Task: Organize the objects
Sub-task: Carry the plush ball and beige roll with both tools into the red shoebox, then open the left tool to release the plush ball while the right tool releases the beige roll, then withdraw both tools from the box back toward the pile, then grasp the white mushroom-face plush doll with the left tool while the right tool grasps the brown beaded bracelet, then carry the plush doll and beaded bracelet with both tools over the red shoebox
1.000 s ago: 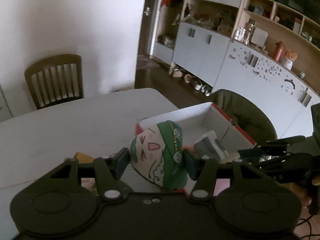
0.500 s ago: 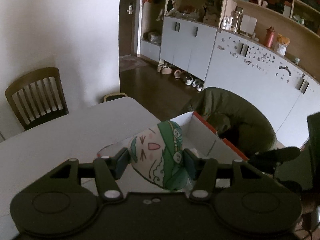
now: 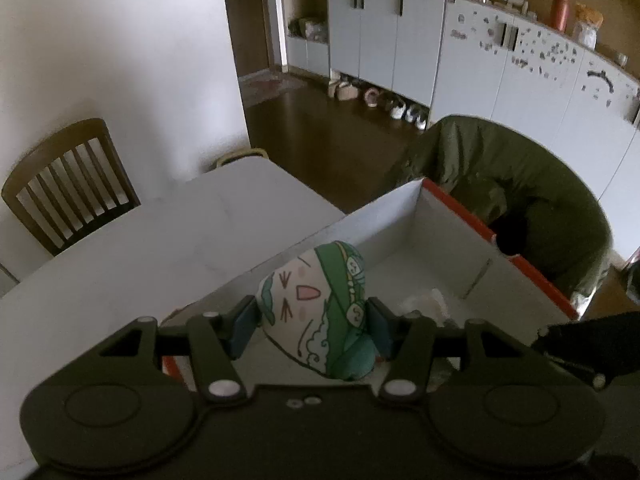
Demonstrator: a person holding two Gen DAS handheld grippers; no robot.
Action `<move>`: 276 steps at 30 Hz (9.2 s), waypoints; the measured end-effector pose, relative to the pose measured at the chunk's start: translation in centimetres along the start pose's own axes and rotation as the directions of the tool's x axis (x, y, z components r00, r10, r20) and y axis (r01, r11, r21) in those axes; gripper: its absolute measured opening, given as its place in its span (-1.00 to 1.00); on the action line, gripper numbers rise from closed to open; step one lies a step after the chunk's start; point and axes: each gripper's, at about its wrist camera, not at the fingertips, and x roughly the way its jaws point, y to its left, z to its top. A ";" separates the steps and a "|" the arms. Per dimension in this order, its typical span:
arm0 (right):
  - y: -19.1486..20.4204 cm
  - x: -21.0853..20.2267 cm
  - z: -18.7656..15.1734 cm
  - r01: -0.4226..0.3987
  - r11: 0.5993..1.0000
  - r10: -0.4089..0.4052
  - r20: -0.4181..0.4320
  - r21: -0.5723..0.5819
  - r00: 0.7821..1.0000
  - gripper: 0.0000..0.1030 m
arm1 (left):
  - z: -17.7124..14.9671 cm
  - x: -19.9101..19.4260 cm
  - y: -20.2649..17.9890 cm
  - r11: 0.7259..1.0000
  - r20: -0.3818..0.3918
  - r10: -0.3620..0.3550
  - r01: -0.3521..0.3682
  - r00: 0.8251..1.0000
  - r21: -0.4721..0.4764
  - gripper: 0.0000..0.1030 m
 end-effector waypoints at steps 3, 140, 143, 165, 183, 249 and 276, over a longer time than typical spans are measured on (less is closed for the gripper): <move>0.0 1.2 0.2 -0.005 1.000 0.005 -0.023 0.003 1.000 -0.05 | 0.3 1.7 0.1 1.000 -0.028 0.000 0.000 1.000 0.001 0.11; 18.2 -4.9 -1.5 -0.077 0.996 0.067 0.214 0.037 0.975 0.92 | -25.9 -15.3 14.3 0.960 0.092 0.066 -0.038 0.994 -0.278 0.99; 19.0 -3.4 -1.4 -0.073 0.997 0.067 0.170 0.028 0.983 0.92 | -26.8 -14.3 14.3 0.963 0.086 0.063 -0.038 0.994 -0.266 0.99; 23.9 5.2 0.2 -0.111 0.994 0.110 -0.024 -0.022 0.994 0.90 | -28.2 -7.3 14.4 0.982 0.034 0.081 -0.074 0.996 -0.173 0.77; 27.6 10.0 1.2 -0.112 0.986 0.092 -0.156 -0.124 0.983 -0.23 | -27.7 -5.6 13.9 0.989 0.026 0.053 -0.049 0.998 -0.141 0.40; 6.1 -9.1 -0.9 -0.112 0.952 0.061 0.182 0.284 0.981 -0.84 | -16.1 -14.2 5.1 0.973 0.133 -0.159 0.178 0.978 -0.145 -0.49; -3.0 -2.5 -0.2 -0.069 0.969 0.048 0.091 0.238 0.995 -0.84 | -9.1 -2.2 0.0 0.982 -0.066 -0.125 0.114 0.990 -0.150 -0.48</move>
